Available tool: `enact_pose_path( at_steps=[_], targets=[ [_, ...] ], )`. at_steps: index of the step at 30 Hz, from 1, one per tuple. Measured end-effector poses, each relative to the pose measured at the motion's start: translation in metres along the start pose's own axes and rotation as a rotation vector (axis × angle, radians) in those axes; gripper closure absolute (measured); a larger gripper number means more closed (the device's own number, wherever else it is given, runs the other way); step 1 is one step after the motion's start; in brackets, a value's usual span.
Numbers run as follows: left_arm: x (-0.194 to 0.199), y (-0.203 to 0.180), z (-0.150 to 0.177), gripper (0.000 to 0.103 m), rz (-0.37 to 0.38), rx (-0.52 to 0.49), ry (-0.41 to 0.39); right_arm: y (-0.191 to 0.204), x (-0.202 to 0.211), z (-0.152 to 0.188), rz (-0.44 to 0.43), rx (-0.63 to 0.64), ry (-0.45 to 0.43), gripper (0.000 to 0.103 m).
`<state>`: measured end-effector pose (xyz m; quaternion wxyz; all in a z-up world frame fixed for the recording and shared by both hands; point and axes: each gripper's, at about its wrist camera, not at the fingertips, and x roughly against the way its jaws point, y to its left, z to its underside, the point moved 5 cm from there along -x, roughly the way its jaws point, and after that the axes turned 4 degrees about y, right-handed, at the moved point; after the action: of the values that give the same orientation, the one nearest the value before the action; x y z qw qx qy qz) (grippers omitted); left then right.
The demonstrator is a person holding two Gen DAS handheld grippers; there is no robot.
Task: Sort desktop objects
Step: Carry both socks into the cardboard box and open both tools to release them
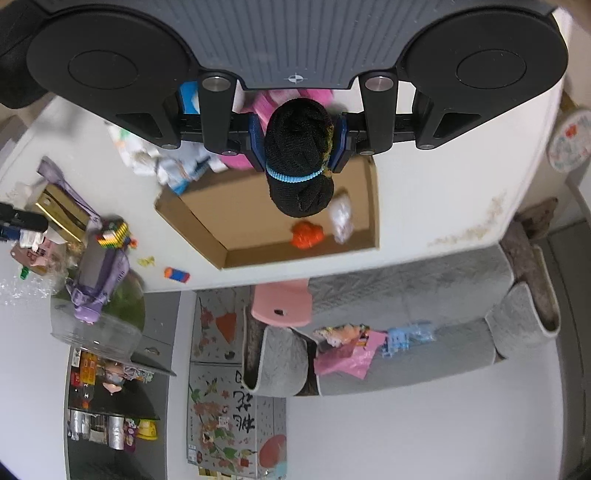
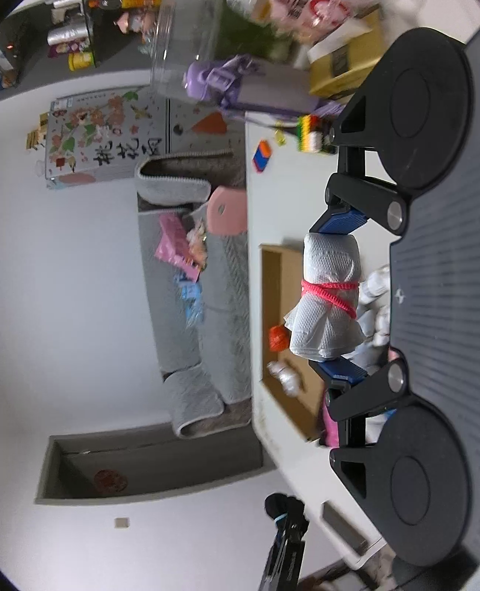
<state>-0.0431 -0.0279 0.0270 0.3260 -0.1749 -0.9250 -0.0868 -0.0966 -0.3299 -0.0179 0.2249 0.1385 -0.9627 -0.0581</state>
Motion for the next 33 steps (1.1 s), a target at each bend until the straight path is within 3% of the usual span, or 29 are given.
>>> enact_pose_path(
  at_steps=[8, 15, 25, 33],
  targets=[
    [-0.036, -0.001, -0.049, 0.06, -0.002, -0.074, -0.02, -0.016, -0.046, -0.049, -0.155, -0.053, -0.005, 0.04],
    [-0.079, -0.008, -0.081, 0.06, 0.082, -0.096, -0.003, -0.02, -0.098, -0.077, -0.339, -0.122, 0.062, 0.04],
    [-0.146, -0.01, -0.099, 0.06, 0.124, -0.087, 0.037, -0.031, -0.163, -0.087, -0.38, -0.202, 0.152, 0.04],
    [-0.196, -0.01, -0.09, 0.06, 0.147, -0.128, 0.088, -0.029, -0.209, -0.083, -0.377, -0.215, 0.234, 0.04]
  ],
)
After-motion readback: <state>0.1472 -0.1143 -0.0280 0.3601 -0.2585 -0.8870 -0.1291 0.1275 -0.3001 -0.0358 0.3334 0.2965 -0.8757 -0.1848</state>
